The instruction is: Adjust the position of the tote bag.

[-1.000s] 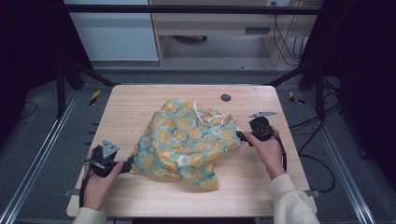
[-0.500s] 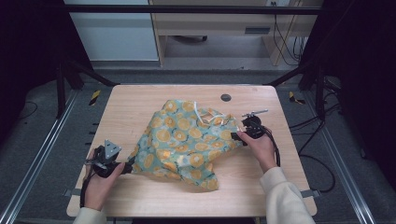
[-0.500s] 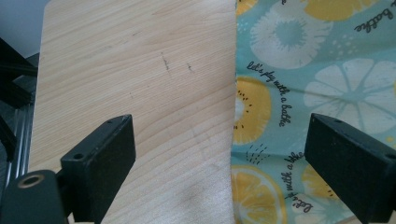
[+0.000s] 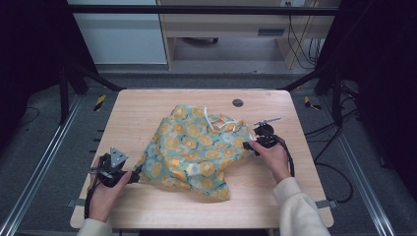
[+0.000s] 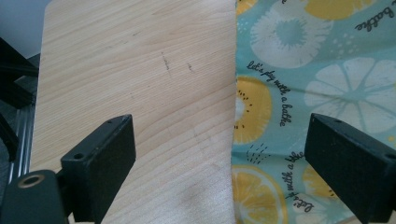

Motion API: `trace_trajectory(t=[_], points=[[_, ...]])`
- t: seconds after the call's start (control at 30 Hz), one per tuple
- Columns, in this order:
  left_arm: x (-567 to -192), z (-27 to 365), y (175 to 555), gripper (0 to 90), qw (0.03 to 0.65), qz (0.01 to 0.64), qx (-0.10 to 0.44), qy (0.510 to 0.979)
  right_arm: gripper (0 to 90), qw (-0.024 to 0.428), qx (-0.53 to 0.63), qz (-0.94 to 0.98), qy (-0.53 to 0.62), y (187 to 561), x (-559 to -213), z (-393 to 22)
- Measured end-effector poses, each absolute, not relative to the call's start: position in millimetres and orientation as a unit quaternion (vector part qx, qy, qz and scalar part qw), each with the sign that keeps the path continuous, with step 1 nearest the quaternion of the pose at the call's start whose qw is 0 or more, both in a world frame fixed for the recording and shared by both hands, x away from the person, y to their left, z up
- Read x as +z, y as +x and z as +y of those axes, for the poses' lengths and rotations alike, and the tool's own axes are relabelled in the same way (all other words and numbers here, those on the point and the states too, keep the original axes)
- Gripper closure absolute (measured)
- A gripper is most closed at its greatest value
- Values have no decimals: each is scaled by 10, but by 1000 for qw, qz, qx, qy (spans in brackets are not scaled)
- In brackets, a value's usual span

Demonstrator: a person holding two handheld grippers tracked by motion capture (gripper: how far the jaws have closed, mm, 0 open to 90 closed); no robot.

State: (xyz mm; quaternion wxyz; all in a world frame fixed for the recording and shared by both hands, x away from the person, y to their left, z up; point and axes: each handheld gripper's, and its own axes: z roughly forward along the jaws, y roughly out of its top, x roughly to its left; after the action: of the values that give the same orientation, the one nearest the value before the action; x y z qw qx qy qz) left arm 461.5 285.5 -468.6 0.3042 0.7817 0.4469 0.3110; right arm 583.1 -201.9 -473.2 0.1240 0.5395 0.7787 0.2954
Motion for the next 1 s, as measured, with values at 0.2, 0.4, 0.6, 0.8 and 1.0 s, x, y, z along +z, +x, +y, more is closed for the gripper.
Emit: trace_trajectory(t=[0.2,0.4,0.6,0.8,1.0], points=[[-4684,2858,4613,89,304,447,312,782,361,122,294,776,544,5821,-4729,-2011],[-4682,2855,4612,90,304,447,312,781,351,121,293,775,547,5800,-4723,-2031],[-4682,2857,4614,90,304,447,312,781,368,114,292,773,551,5781,-4739,-2052],[-4682,2857,4615,91,304,447,312,781,421,115,292,775,549,5746,-4761,-2038],[-4680,2856,4613,91,304,447,313,781,572,119,295,775,546,5740,-4788,-2022]])
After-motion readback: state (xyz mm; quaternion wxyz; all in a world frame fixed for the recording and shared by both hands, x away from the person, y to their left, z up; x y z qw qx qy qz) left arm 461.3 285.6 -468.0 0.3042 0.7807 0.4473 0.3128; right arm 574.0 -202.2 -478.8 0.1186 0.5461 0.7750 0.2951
